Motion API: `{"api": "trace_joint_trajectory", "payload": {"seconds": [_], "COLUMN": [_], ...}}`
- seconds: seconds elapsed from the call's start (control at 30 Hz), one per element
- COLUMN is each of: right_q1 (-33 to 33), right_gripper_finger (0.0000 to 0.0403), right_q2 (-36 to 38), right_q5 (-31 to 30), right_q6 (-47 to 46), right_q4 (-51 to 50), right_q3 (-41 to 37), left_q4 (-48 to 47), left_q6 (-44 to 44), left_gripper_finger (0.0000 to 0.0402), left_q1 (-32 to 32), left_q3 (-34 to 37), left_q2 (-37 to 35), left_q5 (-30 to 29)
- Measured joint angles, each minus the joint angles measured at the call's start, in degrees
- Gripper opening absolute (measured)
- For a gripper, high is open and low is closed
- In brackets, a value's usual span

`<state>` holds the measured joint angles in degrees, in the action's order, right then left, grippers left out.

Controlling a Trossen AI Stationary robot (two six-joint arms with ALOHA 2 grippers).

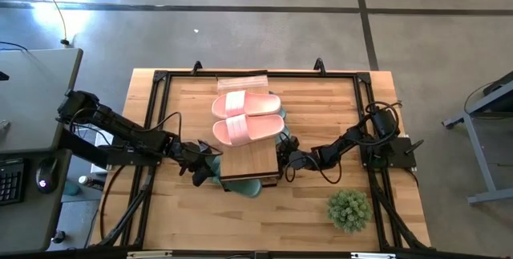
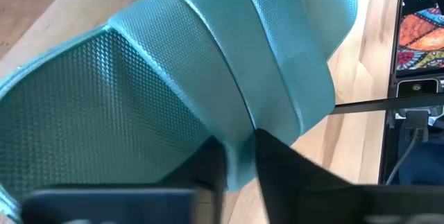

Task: Pick and place slides into the shelf
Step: Put the green slide under the shelf

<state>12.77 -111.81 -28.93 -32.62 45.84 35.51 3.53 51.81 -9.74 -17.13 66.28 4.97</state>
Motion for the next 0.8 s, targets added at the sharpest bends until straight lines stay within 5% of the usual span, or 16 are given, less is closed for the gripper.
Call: {"api": "trace_joint_trajectory", "payload": {"seconds": [0.1,0.43,0.8], "right_q1": [0.0,0.0,0.0], "right_gripper_finger": [0.0,0.0,0.0], "right_q2": [0.0,0.0,0.0], "right_q5": [0.01,0.07,-0.02], "right_q6": [0.0,0.02,0.03], "right_q4": [0.03,0.2,0.22], "right_q3": [0.0,0.0,0.0], "left_q4": [-0.23,-1.65,-17.51], "left_q6": [-0.33,-0.14,3.32], "left_gripper_finger": [0.0011,0.0007,0.0002], "left_q1": [0.0,-0.04,-0.13], "left_q3": [-0.04,-0.04,-0.12], "left_q2": [-0.16,-2.77,-18.73], "left_q5": [0.11,-0.5,-7.36]}}
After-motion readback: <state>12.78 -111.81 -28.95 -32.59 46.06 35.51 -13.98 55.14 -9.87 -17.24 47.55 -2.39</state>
